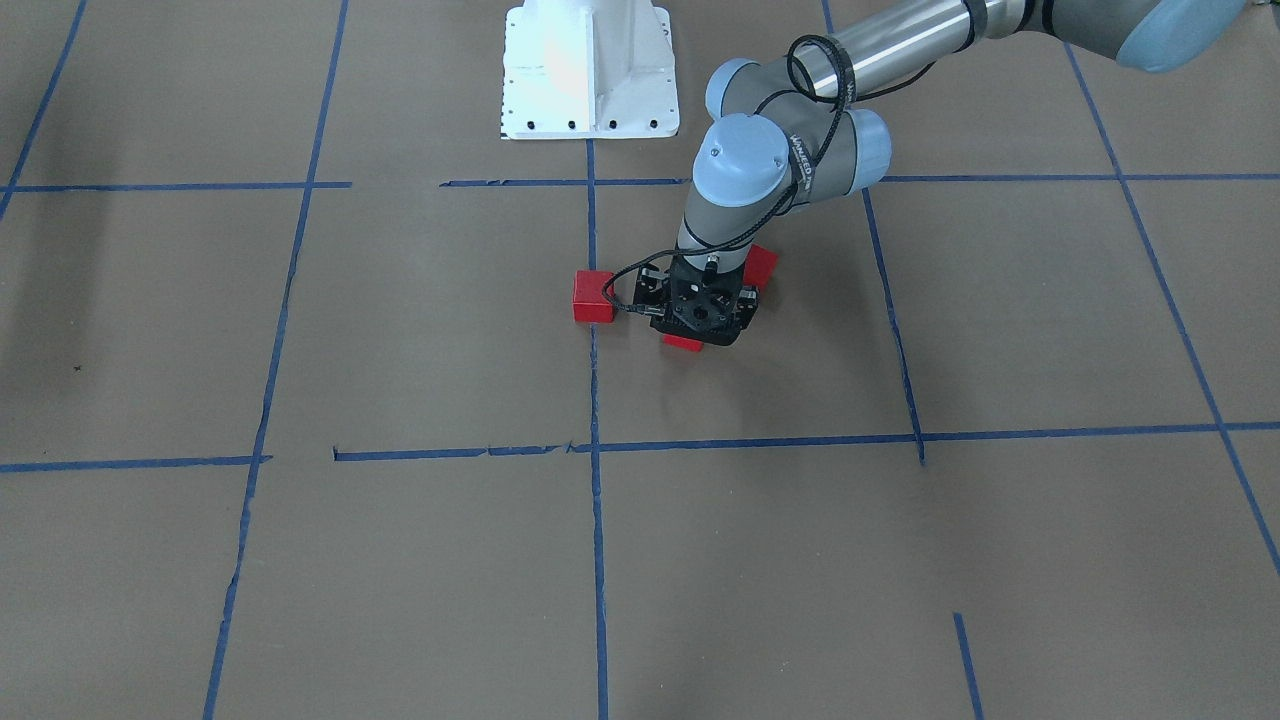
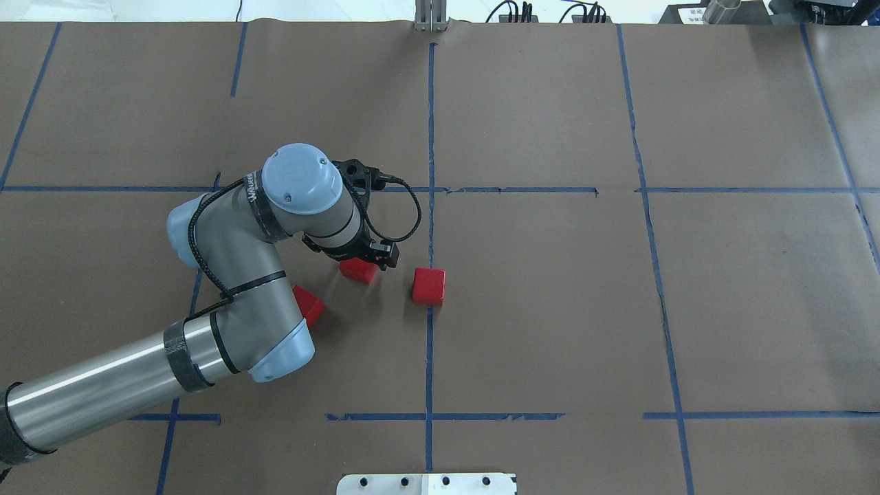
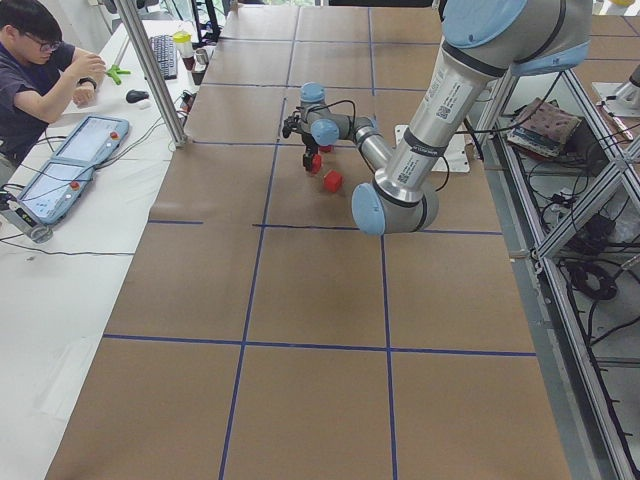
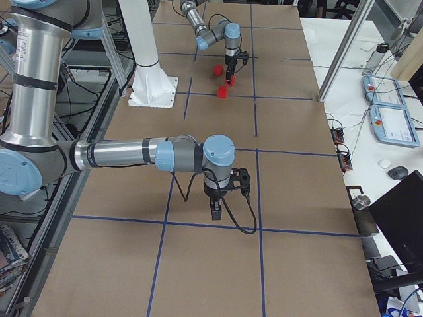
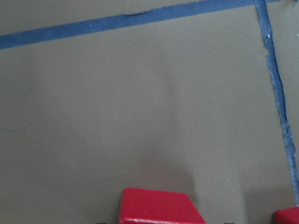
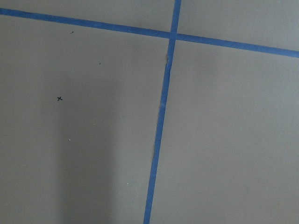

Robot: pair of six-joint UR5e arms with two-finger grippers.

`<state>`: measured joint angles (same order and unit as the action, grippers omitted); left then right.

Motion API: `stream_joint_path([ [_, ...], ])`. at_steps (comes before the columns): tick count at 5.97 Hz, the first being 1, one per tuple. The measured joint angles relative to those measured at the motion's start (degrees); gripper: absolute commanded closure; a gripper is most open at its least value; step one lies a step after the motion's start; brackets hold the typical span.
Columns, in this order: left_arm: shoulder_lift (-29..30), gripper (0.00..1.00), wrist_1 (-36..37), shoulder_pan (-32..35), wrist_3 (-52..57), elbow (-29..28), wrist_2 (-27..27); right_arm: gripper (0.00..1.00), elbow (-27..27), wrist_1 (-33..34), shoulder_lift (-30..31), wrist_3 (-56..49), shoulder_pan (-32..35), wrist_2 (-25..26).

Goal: Form red blocks into L shape at center
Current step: 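Lower the left gripper and grasp the red cube nearest the center cube, then carry the cube with the left gripper beside the center cube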

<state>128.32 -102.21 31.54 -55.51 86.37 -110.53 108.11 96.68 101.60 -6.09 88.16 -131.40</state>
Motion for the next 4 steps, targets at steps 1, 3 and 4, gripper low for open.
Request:
stream_joint_path([
  [1, 0.0, 0.38, 0.1, 0.0, 0.2, -0.2, 0.2, 0.0, 0.0, 0.0, 0.1, 0.0, 0.0, 0.0],
  [3, 0.2, 0.93, 0.6, -0.1, 0.1, -0.6, 0.2, 0.0, -0.1, -0.1, 0.2, -0.1, 0.0, 0.0],
  [4, 1.6, 0.93, 3.1, 0.3, 0.0, -0.6, 0.1, 0.0, -0.1, -0.1, 0.2, -0.1, 0.0, 0.0],
])
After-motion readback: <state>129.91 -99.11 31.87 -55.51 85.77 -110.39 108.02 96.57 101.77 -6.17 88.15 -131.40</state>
